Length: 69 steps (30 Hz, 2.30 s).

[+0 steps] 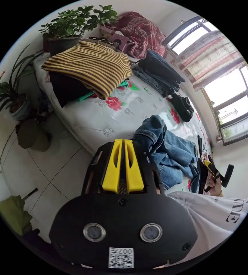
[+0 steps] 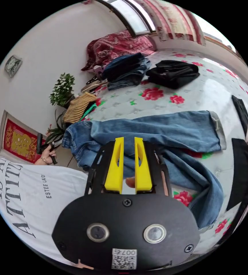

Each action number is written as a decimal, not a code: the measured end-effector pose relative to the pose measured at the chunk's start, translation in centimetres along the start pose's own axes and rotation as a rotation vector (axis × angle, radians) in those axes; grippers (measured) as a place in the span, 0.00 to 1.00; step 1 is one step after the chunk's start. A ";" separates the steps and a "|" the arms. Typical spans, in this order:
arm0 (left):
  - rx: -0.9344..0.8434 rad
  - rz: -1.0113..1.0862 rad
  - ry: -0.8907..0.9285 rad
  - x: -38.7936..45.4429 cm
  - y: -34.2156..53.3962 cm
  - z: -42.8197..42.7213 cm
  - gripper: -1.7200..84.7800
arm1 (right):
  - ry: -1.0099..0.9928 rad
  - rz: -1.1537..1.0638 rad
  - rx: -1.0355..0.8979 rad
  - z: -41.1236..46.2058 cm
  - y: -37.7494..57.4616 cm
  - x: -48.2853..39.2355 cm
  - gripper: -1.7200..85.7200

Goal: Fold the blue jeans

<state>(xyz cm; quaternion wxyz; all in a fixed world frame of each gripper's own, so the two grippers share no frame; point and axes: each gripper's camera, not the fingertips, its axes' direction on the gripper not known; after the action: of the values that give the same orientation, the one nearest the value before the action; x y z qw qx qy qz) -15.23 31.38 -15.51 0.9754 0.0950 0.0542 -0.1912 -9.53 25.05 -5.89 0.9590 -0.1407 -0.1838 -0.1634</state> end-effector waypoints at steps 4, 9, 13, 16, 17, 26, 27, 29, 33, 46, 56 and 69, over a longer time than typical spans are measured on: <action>-0.020 0.154 0.122 0.8 0.3 -1.8 0.10 | 0.227 0.173 0.059 -3.3 -2.1 7.4 0.10; 0.021 0.089 0.180 -1.5 -0.1 -4.2 0.16 | 0.262 0.444 0.038 -2.8 -4.1 15.0 0.11; 0.161 -0.110 0.128 -3.0 0.3 -4.6 0.16 | 0.230 0.640 0.030 0.0 -4.2 19.1 0.11; 0.035 -0.119 0.147 -1.4 -0.9 -0.6 0.19 | 0.262 0.699 -0.024 2.9 -4.7 20.6 0.10; 0.009 -0.112 0.140 -0.9 -1.1 0.4 0.20 | 0.259 0.717 -0.047 4.1 -4.9 21.0 0.10; -0.211 0.133 -0.231 11.0 -9.3 10.6 0.08 | 0.213 0.450 0.255 -4.3 -10.5 18.4 0.02; -0.172 0.210 -0.228 13.4 -11.3 10.2 0.08 | 0.231 0.435 0.296 -6.0 -10.8 18.1 0.02; -0.118 0.307 -0.210 16.8 -14.5 9.9 0.08 | 0.329 0.357 0.439 -12.2 -12.0 17.2 0.02; -0.012 0.439 -0.202 24.2 -21.5 13.0 0.08 | 0.465 0.312 0.518 -15.9 -13.3 17.3 0.03; -0.243 0.244 -0.125 23.2 -12.4 15.8 0.16 | 0.439 0.385 0.040 -6.0 6.3 10.3 0.12; -0.361 0.440 -0.206 31.2 -1.7 16.8 0.15 | 0.465 0.163 -0.301 -1.4 14.1 6.0 0.17; -0.361 0.839 -0.421 41.8 3.8 20.4 0.14 | 0.332 0.147 -0.279 -2.0 11.2 12.9 0.08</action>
<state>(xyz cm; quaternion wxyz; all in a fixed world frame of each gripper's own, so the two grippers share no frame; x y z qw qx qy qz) 26.11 15.47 -0.92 0.9590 -0.1025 -0.1543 0.2147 6.52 31.14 -4.83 0.9568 -0.2560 0.0116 -0.1375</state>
